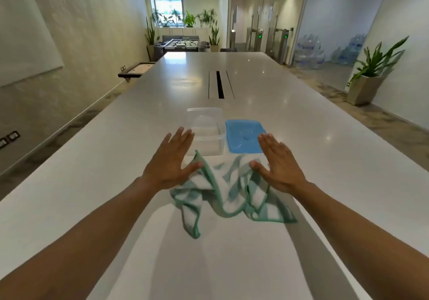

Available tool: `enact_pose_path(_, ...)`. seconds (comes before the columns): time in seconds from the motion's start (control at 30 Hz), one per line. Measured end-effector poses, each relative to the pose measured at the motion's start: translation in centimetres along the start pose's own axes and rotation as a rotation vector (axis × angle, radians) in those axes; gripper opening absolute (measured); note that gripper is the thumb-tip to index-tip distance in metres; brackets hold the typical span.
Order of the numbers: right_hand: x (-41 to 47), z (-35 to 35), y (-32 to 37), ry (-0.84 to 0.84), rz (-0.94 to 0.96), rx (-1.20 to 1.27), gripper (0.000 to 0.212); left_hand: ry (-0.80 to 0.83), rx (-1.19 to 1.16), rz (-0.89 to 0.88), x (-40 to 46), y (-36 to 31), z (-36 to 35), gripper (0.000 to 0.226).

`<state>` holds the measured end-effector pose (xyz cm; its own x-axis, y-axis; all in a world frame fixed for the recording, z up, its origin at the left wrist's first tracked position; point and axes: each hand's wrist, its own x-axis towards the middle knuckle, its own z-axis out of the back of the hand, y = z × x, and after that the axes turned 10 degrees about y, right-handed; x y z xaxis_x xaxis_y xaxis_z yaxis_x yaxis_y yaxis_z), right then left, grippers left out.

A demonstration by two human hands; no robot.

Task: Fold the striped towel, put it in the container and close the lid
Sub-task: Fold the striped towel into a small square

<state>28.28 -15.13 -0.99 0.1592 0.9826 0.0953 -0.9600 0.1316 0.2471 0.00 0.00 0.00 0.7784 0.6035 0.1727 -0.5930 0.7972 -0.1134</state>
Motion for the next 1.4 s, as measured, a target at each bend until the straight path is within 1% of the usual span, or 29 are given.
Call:
enact_pose_path(0.07, -0.6, 0.0, 0.5, 0.04, 0.088, 0.066, 0.11, 0.06, -0.079, -0.034, -0.4, -0.5, -0.4, 0.096)
enact_pose_path(0.13, -1.1, -0.4, 0.6, 0.056, 0.12, 0.102, 0.102, 0.123, -0.139, -0.029, -0.7, -0.7, -1.2, 0.089)
enact_pose_path(0.2, -1.1, -0.9, 0.4, 0.065, 0.113, 0.088, 0.082, 0.131, -0.196, -0.027, -0.8, -0.9, -1.6, 0.065)
enact_pose_path(0.27, -1.0, -0.9, 0.3, 0.053, 0.084, 0.111, 0.059, 0.076, -0.267, -0.013, -0.6, -1.2, -1.4, 0.038)
enact_pose_path(0.33, -0.7, -0.6, 0.5, 0.025, 0.083, 0.146, 0.046, 0.076, -0.338, 0.018, -0.4, -1.5, -1.0, 0.024)
enact_pose_path(0.43, 0.0, 0.7, 0.7, -0.07, 0.071, 0.254, 0.038, 0.063, -0.433, 0.034, 0.2, -1.6, 0.4, 0.022)
enact_pose_path(0.47, 0.5, 1.4, 0.7, -0.119, 0.049, 0.302, 0.033, 0.031, -0.462, 0.043, 0.5, -1.5, 1.1, 0.022)
enact_pose_path(0.57, 1.9, 4.2, 1.3, -0.268, -0.015, 0.473, 0.025, -0.142, -0.542, 0.107, 1.7, -1.7, 3.5, 0.017)
enact_pose_path(0.7, 4.1, 9.0, 2.9, -0.429, -0.04, 0.586, 0.028, -0.418, -0.61, 0.142, 3.9, -2.5, 7.7, 0.014)
enact_pose_path(0.8, 5.4, 12.9, 4.1, -0.491, -0.017, 0.629, 0.033, -0.549, -0.606, 0.153, 5.4, -2.9, 11.1, 0.018)
enact_pose_path(0.87, 6.3, 15.3, 4.8, -0.523, 0.004, 0.612, 0.034, -0.611, -0.623, 0.162, 6.4, -3.3, 13.5, 0.02)
enact_pose_path(0.97, 7.5, 18.2, 5.5, -0.573, 0.034, 0.583, 0.036, -0.671, -0.674, 0.135, 7.5, -4.4, 17.0, 0.017)
enact_pose_path(1.07, 8.3, 20.5, 6.8, -0.578, 0.055, 0.574, 0.034, -0.705, -0.702, 0.106, 8.4, -5.8, 19.7, 0.016)
enact_pose_path(1.13, 8.6, 21.6, 7.8, -0.562, 0.089, 0.576, 0.032, -0.645, -0.703, 0.091, 8.8, -6.7, 20.9, 0.02)
enact_pose_path(1.23, 9.1, 22.3, 9.6, -0.499, 0.127, 0.564, 0.029, -0.379, -0.698, 0.026, 9.6, -7.8, 21.4, 0.033)
enact_pose_path(1.33, 9.4, 22.2, 11.1, -0.445, 0.16, 0.62, 0.018, -0.13, -0.649, -0.009, 10.0, -8.7, 20.9, 0.047)
enact_pose_path(1.4, 9.6, 21.9, 11.6, -0.434, 0.184, 0.673, 0.017, -0.027, -0.671, -0.039, 10.2, -9.3, 20.5, 0.052)
